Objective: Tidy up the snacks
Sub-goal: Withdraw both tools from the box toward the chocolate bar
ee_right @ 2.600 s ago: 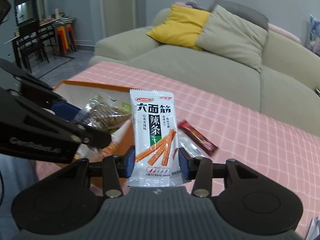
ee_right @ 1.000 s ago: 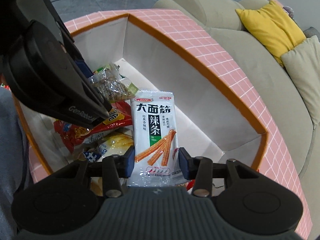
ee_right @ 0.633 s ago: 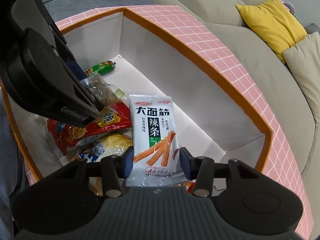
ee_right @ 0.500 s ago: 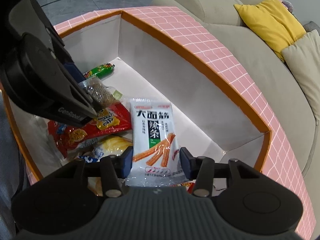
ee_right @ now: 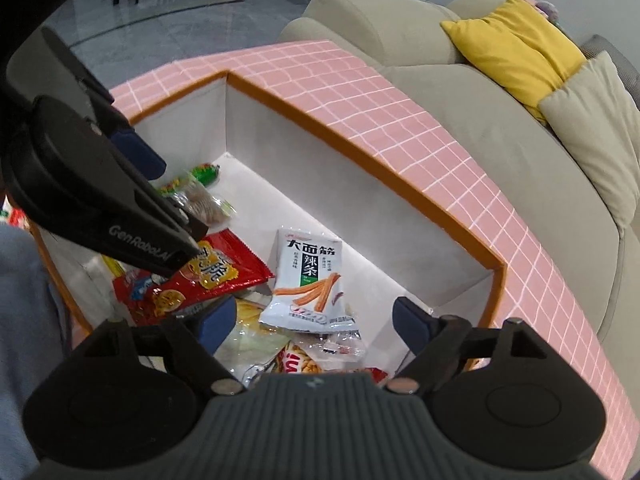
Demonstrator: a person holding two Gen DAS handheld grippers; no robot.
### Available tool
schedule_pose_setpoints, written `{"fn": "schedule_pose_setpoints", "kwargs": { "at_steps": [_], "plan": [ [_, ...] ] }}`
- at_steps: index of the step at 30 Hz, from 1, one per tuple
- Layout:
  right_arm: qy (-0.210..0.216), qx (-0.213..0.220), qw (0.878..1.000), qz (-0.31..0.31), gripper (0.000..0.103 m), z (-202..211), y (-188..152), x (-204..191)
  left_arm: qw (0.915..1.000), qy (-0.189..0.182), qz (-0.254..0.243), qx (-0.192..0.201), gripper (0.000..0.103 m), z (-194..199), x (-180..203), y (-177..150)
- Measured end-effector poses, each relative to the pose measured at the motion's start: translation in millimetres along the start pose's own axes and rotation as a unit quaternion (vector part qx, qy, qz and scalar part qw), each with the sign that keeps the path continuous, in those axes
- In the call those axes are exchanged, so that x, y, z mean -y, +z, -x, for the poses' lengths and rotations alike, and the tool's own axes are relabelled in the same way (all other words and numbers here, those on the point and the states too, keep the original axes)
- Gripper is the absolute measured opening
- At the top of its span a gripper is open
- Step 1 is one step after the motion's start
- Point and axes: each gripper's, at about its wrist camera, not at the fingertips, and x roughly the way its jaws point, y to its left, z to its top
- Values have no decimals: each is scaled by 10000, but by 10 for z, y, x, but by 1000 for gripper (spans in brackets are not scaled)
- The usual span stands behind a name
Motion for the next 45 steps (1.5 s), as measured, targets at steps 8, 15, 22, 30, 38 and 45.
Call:
{"fn": "schedule_pose_setpoints", "kwargs": {
  "at_steps": [8, 15, 22, 30, 38, 45],
  "plan": [
    [153, 366, 9978, -530, 89, 333, -106, 98, 9978, 76, 197, 627, 71, 402, 59, -46],
    [190, 1033, 9897, -977, 92, 695, -309, 155, 9922, 32, 423, 1172, 73, 744, 171, -139],
    [-118, 1577, 9803, -1186, 93, 991, -602, 95, 9851, 167, 453, 1651, 74, 971, 370, -338],
    [-601, 1810, 9748, -1157, 93, 1150, -1001, 6, 9781, 191, 380, 2036, 76, 1111, 733, -602],
    [-839, 1777, 9685, -1532, 93, 1203, -1610, 193, 9766, -345, 290, 2101, 73, 1111, 1128, -694],
    [-1071, 1673, 9609, -1928, 93, 1194, -2084, 448, 9774, -754, 240, 1960, 71, 1016, 1602, -688]
  ]
}}
